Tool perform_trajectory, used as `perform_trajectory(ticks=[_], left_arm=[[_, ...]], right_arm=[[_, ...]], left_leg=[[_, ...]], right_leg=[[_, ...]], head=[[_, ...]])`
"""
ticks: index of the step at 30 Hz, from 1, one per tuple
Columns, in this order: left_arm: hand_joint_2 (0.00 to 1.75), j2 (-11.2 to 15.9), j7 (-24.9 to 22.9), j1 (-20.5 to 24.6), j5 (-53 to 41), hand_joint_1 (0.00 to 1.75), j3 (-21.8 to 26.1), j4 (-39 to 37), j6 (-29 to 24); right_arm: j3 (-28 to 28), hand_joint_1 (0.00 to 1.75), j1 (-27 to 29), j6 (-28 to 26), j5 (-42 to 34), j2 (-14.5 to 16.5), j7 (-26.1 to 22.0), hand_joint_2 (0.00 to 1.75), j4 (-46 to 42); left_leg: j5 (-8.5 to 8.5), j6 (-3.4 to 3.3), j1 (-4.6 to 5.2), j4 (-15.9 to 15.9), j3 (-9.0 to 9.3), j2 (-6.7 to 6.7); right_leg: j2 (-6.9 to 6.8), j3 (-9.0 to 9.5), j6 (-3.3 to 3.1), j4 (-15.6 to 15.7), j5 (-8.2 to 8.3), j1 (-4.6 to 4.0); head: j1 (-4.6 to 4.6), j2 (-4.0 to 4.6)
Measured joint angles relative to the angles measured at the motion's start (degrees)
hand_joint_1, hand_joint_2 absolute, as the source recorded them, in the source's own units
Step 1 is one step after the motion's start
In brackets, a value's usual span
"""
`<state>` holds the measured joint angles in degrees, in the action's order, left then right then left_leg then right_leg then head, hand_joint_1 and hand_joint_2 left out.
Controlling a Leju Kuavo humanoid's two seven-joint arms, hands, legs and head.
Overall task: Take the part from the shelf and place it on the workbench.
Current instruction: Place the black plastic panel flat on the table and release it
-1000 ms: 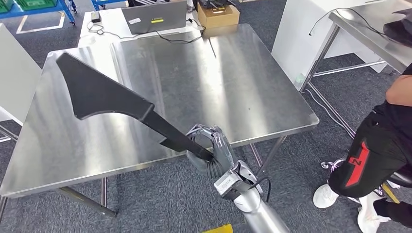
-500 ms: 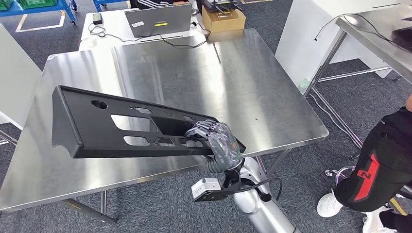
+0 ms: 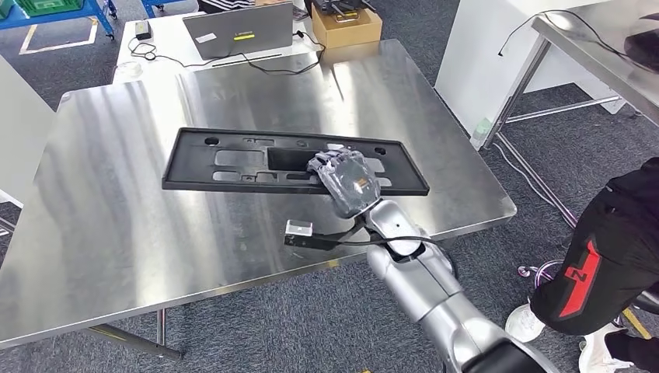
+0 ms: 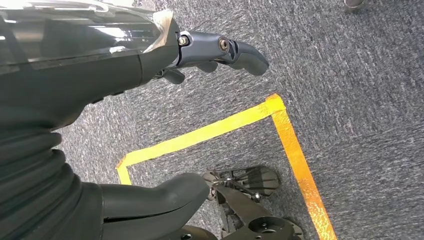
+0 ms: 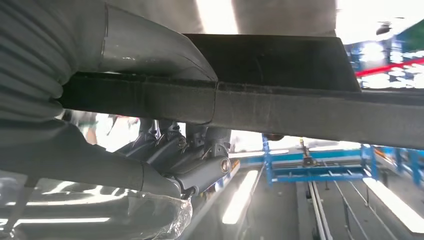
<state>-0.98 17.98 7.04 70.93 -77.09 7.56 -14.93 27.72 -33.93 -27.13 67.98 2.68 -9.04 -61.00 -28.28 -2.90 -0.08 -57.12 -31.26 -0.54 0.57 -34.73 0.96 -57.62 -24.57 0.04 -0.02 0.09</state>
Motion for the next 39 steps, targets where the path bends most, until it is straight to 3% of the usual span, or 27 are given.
perform_trajectory(ticks=[3, 6, 13, 22, 27, 31, 36, 39], left_arm=[[1.75, -0.1, -0.5, 0.0, 0.0, 0.0, -0.5, 0.0, 0.0], [1.75, -0.1, -0.9, 0.1, -0.5, 0.0, -1.0, 0.0, -0.4], [1.75, 0.1, -0.9, 1.2, -1.8, 0.0, -2.3, 0.0, -0.7], [1.75, 0.2, -0.6, 1.8, -1.8, 0.0, -3.1, 0.0, -0.4], [1.75, 0.3, -0.3, 2.8, -2.0, 0.0, -3.6, 0.0, 1.3], [1.75, 0.5, -0.4, 3.2, -2.1, 0.0, -3.8, 0.0, 1.3], [1.75, 0.6, -0.2, 3.3, -1.4, 0.0, -3.8, 0.0, 0.2], [0.44, 0.6, 0.2, 3.3, -1.2, 0.0, -3.8, 0.0, -0.2]], right_arm=[[-0.2, 1.75, -4.7, -1.9, 3.3, 0.0, 1.7, 1.75, 8.3], [-0.4, 1.75, -8.0, -2.0, 5.4, 0.0, 2.7, 1.75, 14.6], [-0.2, 1.75, -14.6, -2.2, 9.6, 0.7, 4.7, 1.75, 26.3], [0.2, 1.75, -16.6, -2.7, 10.5, 1.4, 4.8, 1.75, 31.1], [2.3, 1.75, -18.0, -3.5, 16.4, 2.4, 4.9, 1.75, 33.6], [3.8, 0.0, -19.0, -1.4, 17.8, 4.4, 5.9, 0.0, 35.5], [4.5, 0.0, -19.6, 1.9, 17.8, 7.7, 6.3, 0.0, 37.0], [4.7, 0.0, -19.9, 2.6, 17.4, 9.2, 6.3, 0.0, 37.5]], left_leg=[[0.03, 0.78, -0.05, 0.0, 0.01, 0.0], [0.01, 1.03, 0.0, 0.0, 0.0, 0.0], [0.0, 1.04, 0.27, 0.0, -0.02, -0.01], [-0.05, 1.01, 0.47, 0.0, -0.02, -0.01], [-0.04, 1.01, 0.47, 0.0, 0.0, 0.0], [-0.04, 1.01, 0.45, 0.0, 0.03, 0.03], [-0.04, 1.01, 0.44, 0.0, 0.03, 0.05], [-0.04, 1.01, 0.45, 0.0, 0.03, 0.05]], right_leg=[[-0.02, 0.01, -0.01, 0.0, 0.01, -0.03], [-0.03, 0.03, 0.0, 0.0, 0.01, 0.01], [-0.04, 0.07, 0.04, 0.0, 0.03, 0.28], [-0.04, 0.06, 0.05, 0.0, 0.03, 0.49], [-0.03, 0.07, 0.06, 0.0, 0.04, 0.5], [-0.01, 0.07, 0.06, 0.0, 0.04, 0.48], [-0.01, 0.06, 0.06, 0.0, 0.03, 0.46], [-0.02, 0.06, 0.06, 0.0, 0.03, 0.46]], head=[[0.0, 0.0], [0.0, 0.0], [0.0, 0.0], [0.0, 0.0], [0.01, 0.0], [0.0, 0.0], [-0.01, 0.0], [0.0, 0.0]])
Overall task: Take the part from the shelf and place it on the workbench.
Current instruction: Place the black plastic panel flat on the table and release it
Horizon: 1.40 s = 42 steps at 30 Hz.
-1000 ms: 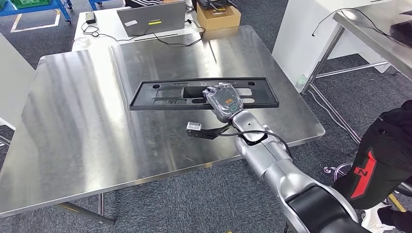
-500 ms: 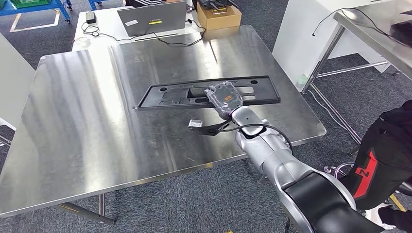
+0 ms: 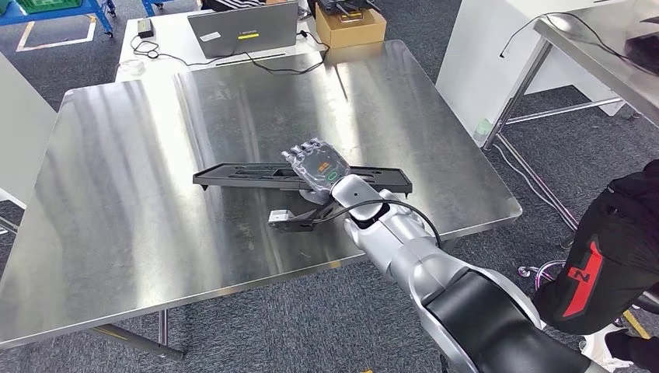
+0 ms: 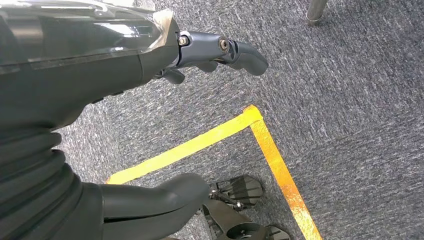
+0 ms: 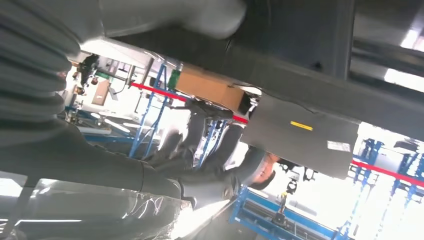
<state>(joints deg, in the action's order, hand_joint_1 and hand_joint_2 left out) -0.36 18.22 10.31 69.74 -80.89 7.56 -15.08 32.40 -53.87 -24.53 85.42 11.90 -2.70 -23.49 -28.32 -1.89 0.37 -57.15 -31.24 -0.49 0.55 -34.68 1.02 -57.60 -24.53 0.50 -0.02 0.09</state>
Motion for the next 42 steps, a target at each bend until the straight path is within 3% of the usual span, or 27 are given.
perform_trajectory(ticks=[1, 16, 24, 26, 28, 31, 35, 38, 42], left_arm=[[0.0, 0.0, 0.0, 0.0, 0.0, 0.0, 0.0, 0.0, -0.2], [0.0, -0.2, -0.7, 0.4, 0.9, 0.0, 0.0, 0.0, -2.3], [0.0, -0.4, -1.4, 0.4, 1.8, 0.0, -0.9, 0.0, -3.0], [0.0, -0.5, -1.5, 0.4, 2.0, 0.0, -1.0, 0.0, -3.1], [0.0, -0.5, -1.5, 0.4, 2.5, 0.0, -1.1, 0.0, -3.3], [0.0, -0.5, -1.0, 0.3, 3.4, 0.0, -1.1, 0.0, -3.5], [0.0, -0.5, 0.7, -0.5, 4.9, 0.0, -1.0, 0.0, -3.7], [0.0, -0.4, 1.3, -0.8, 5.5, 0.0, -1.0, 0.0, -3.7], [0.0, -0.4, 2.3, -1.1, 6.8, 0.0, -0.9, 0.0, -3.6]], right_arm=[[0.0, 0.0, -0.1, 0.1, 0.0, 0.3, 0.1, 0.0, 0.1], [-1.4, 0.0, -1.5, -0.7, -0.8, 2.7, 1.7, 0.0, 0.4], [-6.4, 0.0, -1.4, -3.8, -9.9, 4.6, -4.9, 0.0, -2.6], [-8.0, 0.0, -0.6, -3.4, -15.3, 5.2, -9.0, 0.0, -4.8], [-10.2, 0.0, 1.3, 0.7, -26.9, 6.0, -15.4, 0.0, -9.4], [-13.0, 0.0, 7.0, 14.0, -51.0, 6.8, -23.0, 0.0, -21.1], [-14.2, 0.0, 17.5, 27.3, -78.4, 6.1, -25.2, 0.0, -40.2], [-14.1, 0.0, 24.6, 32.9, -88.0, 4.2, -26.2, 0.0, -51.6], [-13.8, 0.0, 33.2, 33.9, -90.1, 1.3, -29.4, 0.0, -64.1]], left_leg=[[0.0, 0.0, 0.01, 0.0, 0.0, 0.0], [0.0, 0.0, 0.08, 0.0, 0.01, 0.0], [0.0, 0.0, 0.07, 0.0, 0.03, 0.0], [0.0, 0.0, 0.07, 0.0, 0.02, 0.0], [0.0, 0.0, 0.07, 0.0, 0.03, 0.0], [-0.01, 0.0, 0.07, 0.0, 0.03, -0.06], [-0.08, 0.02, 0.08, 0.0, 0.01, -0.09], [-0.13, -0.01, 0.08, 0.0, 0.02, -0.08], [-0.19, -0.09, 0.09, 0.0, 0.04, -0.07]], right_leg=[[0.0, 0.0, 0.0, 0.0, 0.0, 0.0], [0.0, 0.02, 0.0, 0.0, 0.0, 0.06], [0.0, 0.03, 0.0, 0.0, 0.0, 0.06], [0.0, 0.03, 0.0, 0.0, 0.0, 0.05], [0.0, 0.04, 0.0, 0.0, 0.0, 0.05], [-0.05, 0.03, 0.0, 0.0, -0.02, 0.05], [-0.09, 0.02, -0.01, 0.1, -0.05, 0.05], [-0.09, 0.06, -0.01, 0.1, -0.05, 0.05], [-0.08, 0.1, 0.0, 0.2, -0.05, 0.06]], head=[[0.0, 0.0], [0.0, 0.0], [0.0, 0.0], [0.0, 0.0], [0.0, 0.0], [0.0, 0.0], [0.0, 0.0], [0.01, 0.0], [0.0, 0.0]])
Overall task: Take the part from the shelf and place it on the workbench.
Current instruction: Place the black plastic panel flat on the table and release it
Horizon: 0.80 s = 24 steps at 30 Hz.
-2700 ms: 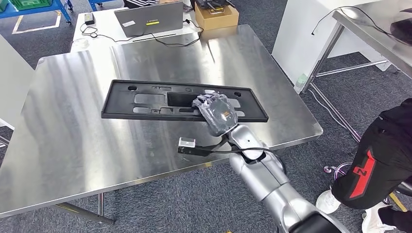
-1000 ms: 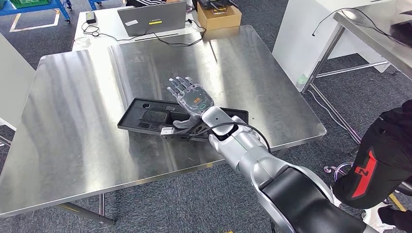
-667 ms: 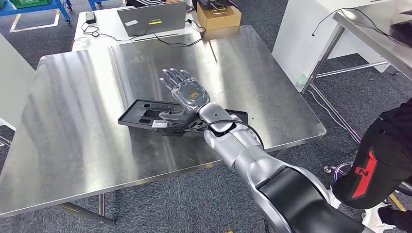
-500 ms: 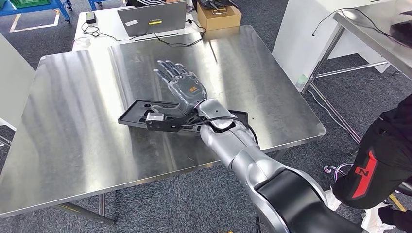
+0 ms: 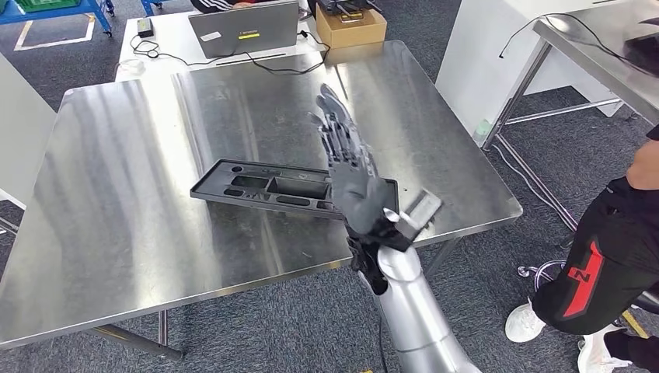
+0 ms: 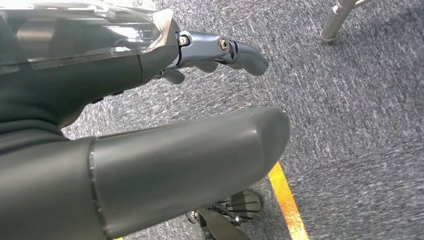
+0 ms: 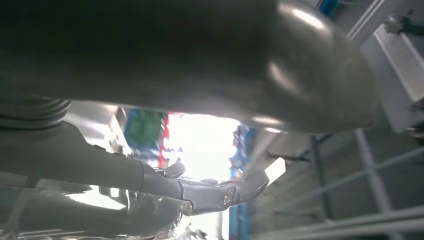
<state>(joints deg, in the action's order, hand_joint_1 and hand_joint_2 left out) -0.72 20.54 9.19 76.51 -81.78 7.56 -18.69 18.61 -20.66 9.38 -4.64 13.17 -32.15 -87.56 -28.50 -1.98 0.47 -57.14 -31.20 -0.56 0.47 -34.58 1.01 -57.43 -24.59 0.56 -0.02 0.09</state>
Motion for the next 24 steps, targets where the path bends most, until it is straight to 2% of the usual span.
perform_trajectory(ticks=[5, 10, 16, 24], left_arm=[[0.0, 0.1, 3.3, -0.4, 1.3, 0.0, 0.3, 0.0, 0.5], [0.0, 0.2, 4.6, -0.4, 1.7, 0.0, 0.6, 0.0, 0.7], [0.0, 0.2, 7.4, -0.3, 1.8, 0.0, 1.2, 0.0, 1.7], [0.0, 0.2, 7.9, 0.4, 1.7, 0.0, 1.4, 0.0, 1.9]], right_arm=[[-0.7, 0.0, 8.9, -0.6, -3.1, -3.9, -4.7, 0.0, -11.0], [-1.9, 0.0, 13.4, 0.6, -4.5, -6.4, -6.1, 0.0, -17.6], [-3.3, 0.0, 16.8, 0.2, -1.9, -8.2, -6.6, 0.0, -21.4], [-7.9, 0.0, 21.3, -0.2, -2.2, -8.3, -6.7, 0.0, -24.4]], left_leg=[[-0.05, -0.03, 0.0, 0.0, 0.01, 0.0], [-0.08, 0.0, 0.0, 0.0, 0.06, 0.03], [-0.08, 0.01, 0.0, 0.0, 0.18, 0.02], [-0.28, -0.31, 0.21, -0.1, 0.17, 0.03]], right_leg=[[0.0, 0.04, 0.01, 0.0, -0.01, 0.0], [0.04, 0.08, 0.01, 0.0, 0.0, 0.0], [0.03, 0.2, 0.01, 0.1, 0.0, 0.01], [0.04, 0.31, 0.06, 0.1, 0.01, 0.24]], head=[[0.01, 0.0], [0.0, 0.0], [0.0, 0.0], [0.0, 0.0]])
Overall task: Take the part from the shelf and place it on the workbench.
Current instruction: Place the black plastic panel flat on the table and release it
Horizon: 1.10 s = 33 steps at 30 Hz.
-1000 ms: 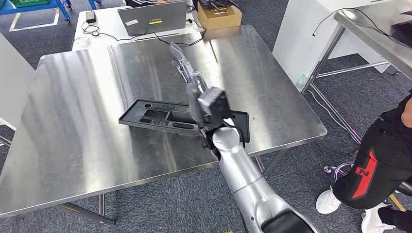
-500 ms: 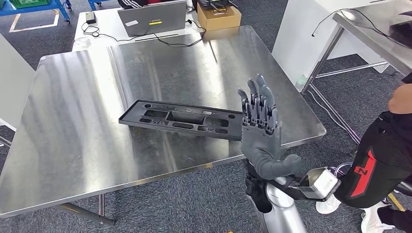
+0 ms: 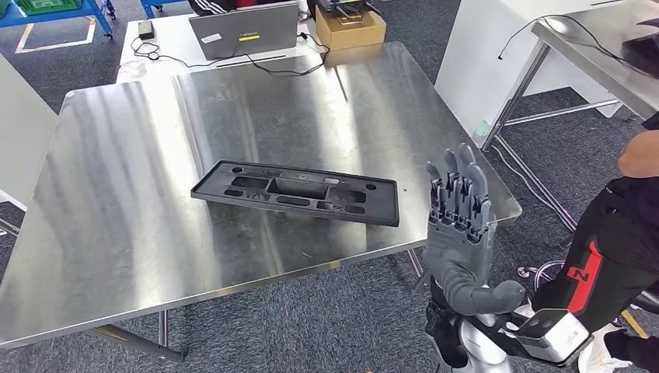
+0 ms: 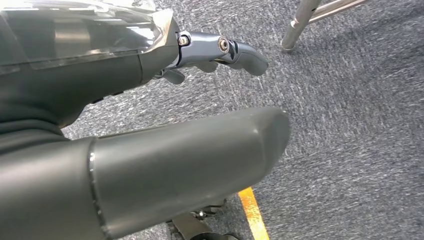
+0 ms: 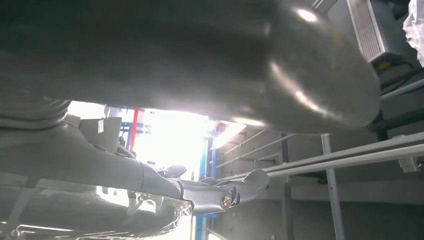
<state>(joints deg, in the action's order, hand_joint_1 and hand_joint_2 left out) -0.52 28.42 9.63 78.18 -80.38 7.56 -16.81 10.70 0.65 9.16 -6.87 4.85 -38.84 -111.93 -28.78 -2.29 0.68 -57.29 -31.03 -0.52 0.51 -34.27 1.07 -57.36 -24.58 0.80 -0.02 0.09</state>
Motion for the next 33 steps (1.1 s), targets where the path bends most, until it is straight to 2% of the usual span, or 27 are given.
perform_trajectory(ticks=[4, 6, 8, 9, 10, 12, 13, 14, 15, 16, 17, 18, 19, 20, 21, 23, 25, 27, 28, 29, 30, 31, 33], left_arm=[[0.0, 0.0, -0.1, 0.3, 0.0, 0.0, 0.0, 0.0, 0.0], [0.0, 0.0, -0.2, 0.3, 0.2, 0.0, 0.0, 0.0, -0.1], [0.0, -0.1, -0.1, 0.3, 0.7, 0.0, 0.1, 0.0, -0.3], [0.0, -0.2, -0.1, 0.4, 0.9, 0.0, 0.1, 0.0, -0.3], [0.0, -0.3, -0.1, 0.3, 1.1, 0.0, 0.2, 0.0, -0.4], [0.0, -0.3, -0.1, 0.2, 1.3, 0.0, 0.3, 0.0, -0.4], [0.0, -0.3, -0.1, 0.1, 1.4, 0.0, 0.3, 0.0, -0.4], [0.0, -0.3, -0.1, 0.1, 1.5, 0.0, 0.4, 0.0, -0.4], [0.0, -0.4, -0.1, 0.0, 1.6, 0.0, 0.4, 0.0, -0.4], [0.0, -0.4, 0.0, 0.0, 1.7, 0.0, 0.5, 0.0, -0.4], [0.0, -0.4, 0.1, 0.0, 1.9, 0.0, 0.5, 0.0, -0.4], [0.0, -0.4, 0.3, 0.0, 2.1, 0.0, 0.6, 0.0, -0.4], [0.0, -0.4, 0.6, 0.0, 2.2, 0.0, 0.7, 0.0, -0.4], [0.0, -0.4, 0.9, 0.0, 2.3, 0.0, 0.9, 0.0, -0.5], [0.0, -0.4, 1.2, 0.0, 2.3, 0.0, 1.0, 0.0, -0.5], [0.0, -0.3, 1.5, 0.0, 2.3, 0.0, 1.2, 0.0, -0.6], [0.0, -0.4, 1.6, 0.1, 2.4, 0.0, 1.3, 0.0, -0.7], [0.0, -0.4, 1.7, 0.1, 2.4, 0.0, 1.3, 0.0, -0.7], [0.0, -0.4, 1.7, 0.1, 2.4, 0.0, 1.3, 0.0, -0.8], [0.0, -0.4, 1.7, 0.1, 2.4, 0.0, 1.3, 0.0, -0.8], [0.0, -0.4, 1.7, 0.1, 2.4, 0.0, 1.3, 0.0, -0.8], [0.0, -0.4, 1.7, 0.1, 2.4, 0.0, 1.4, 0.0, -0.9], [0.0, -0.4, 1.7, 0.2, 2.4, 0.0, 1.4, 0.0, -0.9]], right_arm=[[-1.2, 0.0, 0.7, 0.1, 0.0, 0.1, 0.0, 0.0, -0.6], [-2.1, 0.0, 0.7, 0.2, -0.2, 0.1, 0.1, 0.0, -0.7], [-3.4, 0.0, 0.6, 0.8, -0.7, 0.1, 0.2, 0.0, -0.7], [-4.1, 0.0, 0.4, 1.2, -1.0, 0.1, 0.3, 0.0, -0.6], [-4.8, 0.0, 0.2, 1.5, -1.2, 0.1, 0.4, 0.0, -0.6], [-6.0, 0.0, 0.1, 1.8, -1.4, 0.1, 0.4, 0.0, -0.3], [-6.4, 0.0, 0.1, 1.9, -1.5, 0.1, 0.4, 0.0, -0.1], [-6.8, 0.0, 0.1, 2.0, -1.5, 0.1, 0.4, 0.0, 0.1], [-7.1, 0.0, 0.1, 2.0, -1.5, 0.1, 0.4, 0.0, 0.3], [-7.3, 0.0, 0.1, 2.1, -1.6, 0.1, 0.4, 0.0, 0.4], [-7.5, 0.0, 0.1, 2.2, -1.7, 0.1, 0.4, 0.0, 0.5], [-7.7, 0.0, 0.1, 2.4, -1.8, 0.2, 0.4, 0.0, 0.7], [-7.9, 0.0, 0.2, 2.5, -2.0, 0.2, 0.4, 0.0, 0.8], [-8.1, 0.0, 0.3, 2.7, -2.1, 0.3, 0.4, 0.0, 1.0], [-8.3, 0.0, 0.4, 2.8, -2.1, 0.4, 0.3, 0.0, 1.2], [-8.6, 0.0, 0.5, 3.1, -2.2, 0.5, 0.3, 0.0, 1.4], [-8.9, 0.0, 0.4, 3.4, -2.2, 0.9, 0.3, 0.0, 1.5], [-9.2, 0.0, 0.4, 3.5, -2.3, 1.1, 0.3, 0.0, 1.8], [-9.3, 0.0, 0.5, 3.5, -2.3, 1.2, 0.3, 0.0, 1.9], [-9.3, 0.0, 0.5, 3.6, -2.3, 1.3, 0.3, 0.0, 2.0], [-9.4, 0.0, 0.5, 3.6, -2.3, 1.3, 0.3, 0.0, 2.1], [-9.5, 0.0, 0.5, 3.6, -2.3, 1.4, 0.3, 0.0, 2.2], [-9.6, 0.0, 0.5, 3.6, -2.3, 1.5, 0.3, 0.0, 2.3]], left_leg=[[-0.22, -0.41, 0.08, -0.3, 0.0, 0.0], [-0.06, -0.82, 0.13, -0.3, 0.08, 0.0], [0.72, -1.37, -0.27, 0.7, 0.78, 0.14], [1.12, -1.64, -0.5, 1.3, 1.14, 0.25], [1.41, -1.8, -0.7, 1.6, 1.41, 0.35], [1.54, -1.97, -0.69, 1.7, 1.35, 0.42], [1.52, -1.94, -0.7, 1.7, 1.3, 0.42], [1.49, -1.89, -0.74, 1.7, 1.28, 0.4], [1.42, -1.77, -0.82, 1.6, 1.3, 0.35], [1.29, -1.55, -0.93, 1.4, 1.32, 0.3], [1.1, -1.24, -1.01, 1.1, 1.28, 0.25], [0.92, -0.85, -0.98, 0.9, 1.09, 0.18], [0.77, -0.46, -0.89, 0.5, 0.93, 0.11], [0.7, -0.14, -0.76, 0.3, 0.71, 0.04], [0.7, 0.15, -0.7, 0.1, 0.51, -0.02], [0.01, 0.71, -0.96, -0.6, 0.1, 0.01], [-3.0, 1.32, -1.28, -4.3, -1.47, 0.17], [-7.15, 1.8, -1.37, -11.4, -4.49, 0.27], [-8.34, 1.95, -1.39, -14.4, -5.74, 0.27], [-8.42, 2.0, -1.41, -15.7, -6.17, 0.28], [-7.39, 1.92, -1.42, -14.9, -5.48, 0.29], [-5.62, 1.74, -1.42, -12.0, -3.68, 0.31], [-2.55, 1.2, -1.32, -4.1, 1.09, 0.31]], right_leg=[[0.0, 0.18, 0.28, 0.0, -0.04, 0.1], [0.0, 0.38, 0.62, 0.2, 0.15, 0.09], [-0.06, 0.19, 0.92, -0.1, -0.22, -0.12], [-0.1, -0.47, 0.86, -1.6, -1.13, -0.21], [-0.14, -1.72, 0.7, -4.3, -2.57, -0.2], [-0.17, -5.08, 0.55, -12.0, -5.69, 0.02], [-0.18, -6.28, 0.78, -14.7, -6.46, 0.16], [-0.19, -6.52, 1.25, -15.6, -6.33, 0.32], [-0.22, -5.54, 1.9, -13.8, -5.29, 0.53], [-0.29, -3.59, 2.58, -10.2, -3.74, 0.78], [-0.39, -1.4, 3.04, -5.9, -2.58, 1.0], [-0.34, 0.44, 3.15, -2.8, -1.61, 0.92], [-0.28, 1.47, 2.95, -0.9, -1.28, 0.81], [-0.17, 1.71, 2.57, -0.4, -1.39, 0.64], [-0.03, 1.61, 2.2, -0.6, -1.26, 0.47], [-0.05, 1.32, 1.44, -0.4, -1.18, 0.85], [-0.14, 1.11, 0.36, -0.2, -0.87, 1.04], [-0.28, 0.65, -0.43, -0.2, -0.59, 0.81], [-0.35, 0.37, -0.6, -0.2, -0.43, 0.69], [-0.39, 0.1, -0.73, -0.2, -0.24, 0.61], [-0.41, -0.12, -0.74, -0.2, -0.05, 0.54], [-0.41, -0.28, -0.65, -0.2, 0.15, 0.51], [-0.4, -0.48, -0.3, -0.3, 0.58, 0.38]], head=[[0.0, 0.0], [-0.01, 0.0], [0.03, 0.0], [0.06, 0.0], [0.1, 0.0], [0.13, 0.0], [0.14, 0.0], [0.14, 0.0], [0.14, 0.0], [0.14, 0.0], [0.16, 0.0], [0.18, 0.0], [0.19, 0.0], [0.16, 0.0], [0.12, 0.0], [0.07, 0.0], [0.07, 0.0], [0.05, 0.0], [0.05, 0.0], [0.05, 0.0], [0.05, 0.0], [0.05, 0.0], [0.05, 0.0]])
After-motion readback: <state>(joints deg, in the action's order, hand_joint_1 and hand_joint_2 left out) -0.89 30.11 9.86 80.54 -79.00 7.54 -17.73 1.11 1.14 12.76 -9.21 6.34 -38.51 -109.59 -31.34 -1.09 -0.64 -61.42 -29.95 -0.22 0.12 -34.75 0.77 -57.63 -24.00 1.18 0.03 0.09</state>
